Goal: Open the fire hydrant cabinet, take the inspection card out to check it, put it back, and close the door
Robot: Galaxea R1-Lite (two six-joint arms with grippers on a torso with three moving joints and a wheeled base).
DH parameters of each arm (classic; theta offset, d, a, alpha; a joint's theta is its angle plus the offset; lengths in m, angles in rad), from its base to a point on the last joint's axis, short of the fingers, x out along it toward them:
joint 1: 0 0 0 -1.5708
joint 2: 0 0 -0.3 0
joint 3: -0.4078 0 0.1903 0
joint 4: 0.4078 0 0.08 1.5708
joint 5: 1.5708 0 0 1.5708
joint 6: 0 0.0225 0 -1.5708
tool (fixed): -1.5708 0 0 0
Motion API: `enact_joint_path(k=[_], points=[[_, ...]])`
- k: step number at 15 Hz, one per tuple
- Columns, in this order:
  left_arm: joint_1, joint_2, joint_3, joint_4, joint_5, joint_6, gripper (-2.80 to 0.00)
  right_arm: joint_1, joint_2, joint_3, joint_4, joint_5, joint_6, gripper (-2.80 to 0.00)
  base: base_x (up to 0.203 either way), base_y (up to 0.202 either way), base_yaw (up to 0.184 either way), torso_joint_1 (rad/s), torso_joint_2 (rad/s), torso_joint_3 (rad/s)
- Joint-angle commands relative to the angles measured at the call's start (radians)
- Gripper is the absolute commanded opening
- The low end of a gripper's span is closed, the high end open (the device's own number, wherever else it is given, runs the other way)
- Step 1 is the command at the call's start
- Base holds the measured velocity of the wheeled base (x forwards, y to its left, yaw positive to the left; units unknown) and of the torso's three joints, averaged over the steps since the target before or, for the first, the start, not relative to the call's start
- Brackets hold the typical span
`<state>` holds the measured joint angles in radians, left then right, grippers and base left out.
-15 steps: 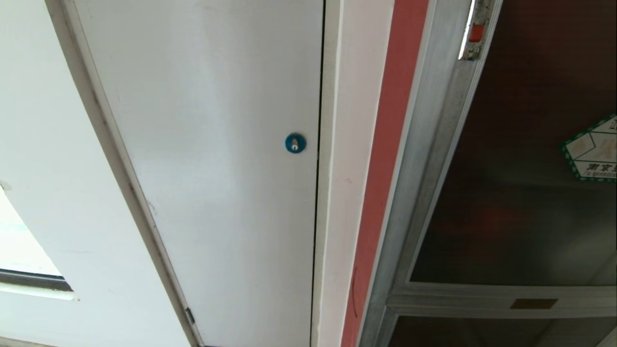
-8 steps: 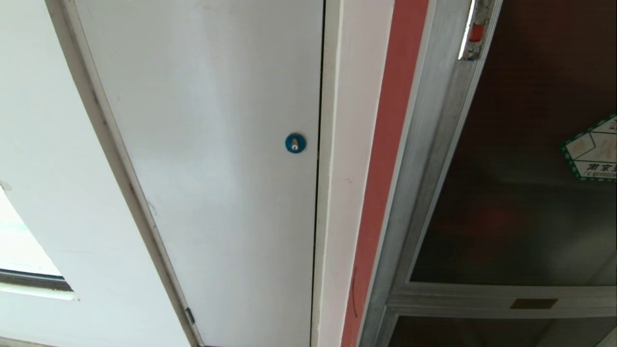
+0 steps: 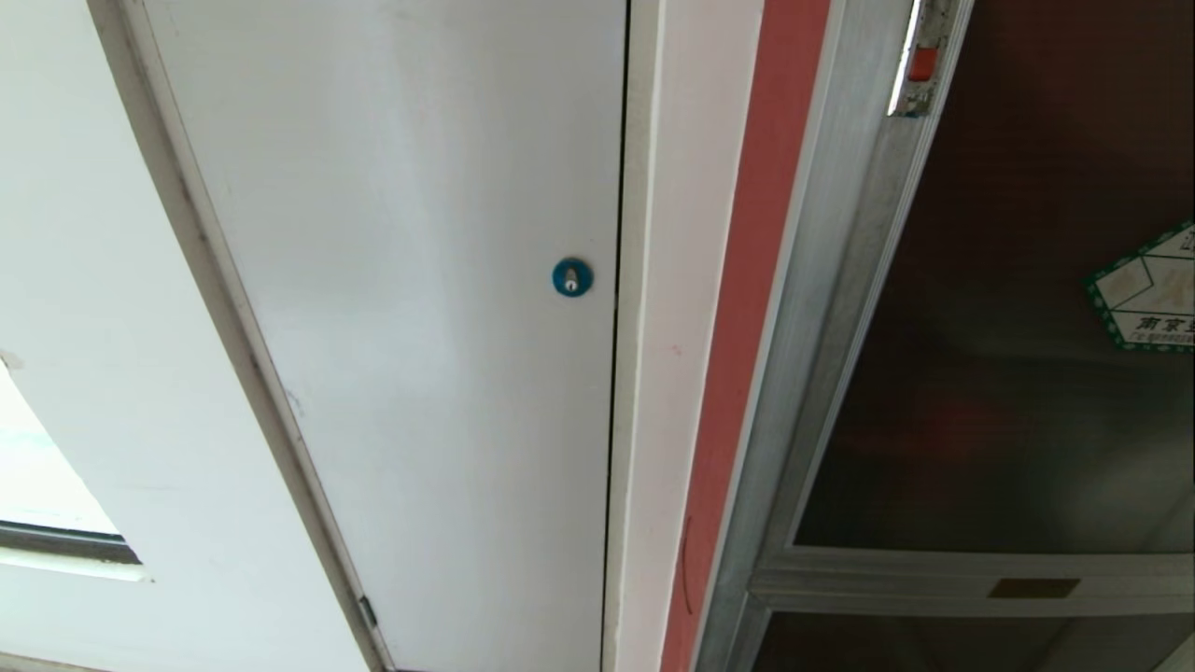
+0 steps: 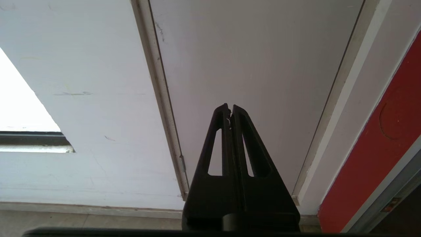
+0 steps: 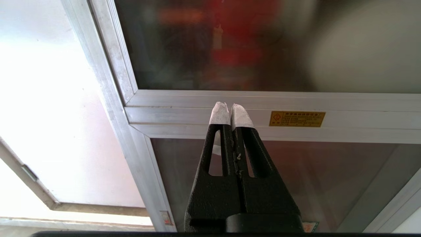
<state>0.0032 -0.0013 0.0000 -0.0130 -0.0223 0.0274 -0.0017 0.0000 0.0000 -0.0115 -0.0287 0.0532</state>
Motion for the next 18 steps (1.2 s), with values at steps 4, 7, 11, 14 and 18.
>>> enact_joint_path(k=[4,7,11,14,18], points=[[0.000,0.001,0.011,-0.001,0.001,0.000,-2.80,0.000,0.001,0.003,-0.001,0.000,0.000,-2.80,0.000,0.000,0.000,0.000,0.00,0.000],[0.000,0.001,0.011,-0.001,-0.001,0.000,-2.80,0.000,0.002,0.003,0.000,0.000,0.000,-2.80,0.000,0.000,0.000,0.000,0.00,0.000],[0.000,0.001,0.011,-0.001,-0.001,0.000,-2.80,0.000,0.001,0.005,0.000,0.000,0.000,-2.80,0.000,0.000,0.000,0.000,0.00,0.000],[0.001,0.001,0.011,-0.001,-0.001,0.000,-2.80,0.000,0.001,0.004,0.001,0.000,0.000,-2.80,0.000,0.000,0.000,0.000,0.00,0.000],[0.000,0.001,0.011,-0.001,-0.001,0.000,-2.80,0.000,0.002,0.003,0.001,0.000,0.006,-2.80,0.000,0.000,0.000,0.000,0.00,0.000]])
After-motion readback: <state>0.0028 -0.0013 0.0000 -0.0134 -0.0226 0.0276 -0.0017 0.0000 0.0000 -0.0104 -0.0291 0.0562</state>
